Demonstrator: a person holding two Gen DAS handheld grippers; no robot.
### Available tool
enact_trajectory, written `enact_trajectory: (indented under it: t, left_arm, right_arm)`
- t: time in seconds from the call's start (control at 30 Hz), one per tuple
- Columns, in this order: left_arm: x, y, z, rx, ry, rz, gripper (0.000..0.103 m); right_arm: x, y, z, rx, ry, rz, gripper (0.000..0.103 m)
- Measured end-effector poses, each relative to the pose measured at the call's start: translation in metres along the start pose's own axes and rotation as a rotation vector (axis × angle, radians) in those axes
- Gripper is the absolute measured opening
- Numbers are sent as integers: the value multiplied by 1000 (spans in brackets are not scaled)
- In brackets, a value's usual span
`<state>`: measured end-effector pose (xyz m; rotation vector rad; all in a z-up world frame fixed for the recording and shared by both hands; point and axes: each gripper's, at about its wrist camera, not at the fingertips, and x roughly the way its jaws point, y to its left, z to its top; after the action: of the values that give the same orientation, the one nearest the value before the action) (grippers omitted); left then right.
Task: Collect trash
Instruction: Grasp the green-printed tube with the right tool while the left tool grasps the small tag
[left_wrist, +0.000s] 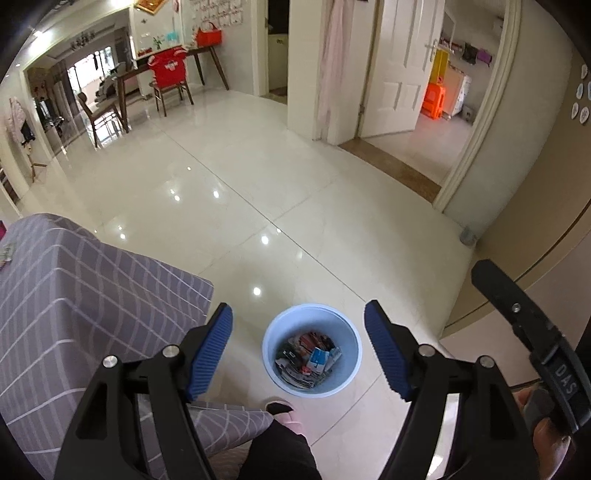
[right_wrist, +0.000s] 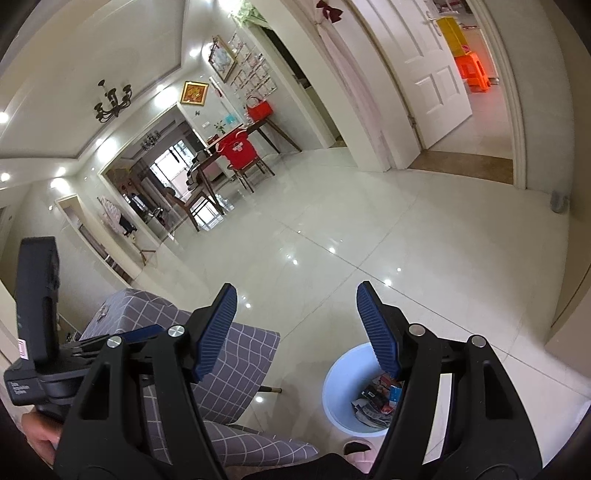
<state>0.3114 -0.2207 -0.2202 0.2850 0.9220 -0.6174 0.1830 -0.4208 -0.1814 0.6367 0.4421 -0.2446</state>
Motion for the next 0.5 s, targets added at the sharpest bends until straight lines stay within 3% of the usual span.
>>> enact_trajectory:
  t: [0.27,0.5]
  left_arm:
    - [-65,47,-5,-27,-119,74,73]
    - [-125,136,-25,-92,-188,186,80]
  right_arm:
    - [2,60,-4,-83,28,65,69]
    - [24,156,-15,-247,102,191,70]
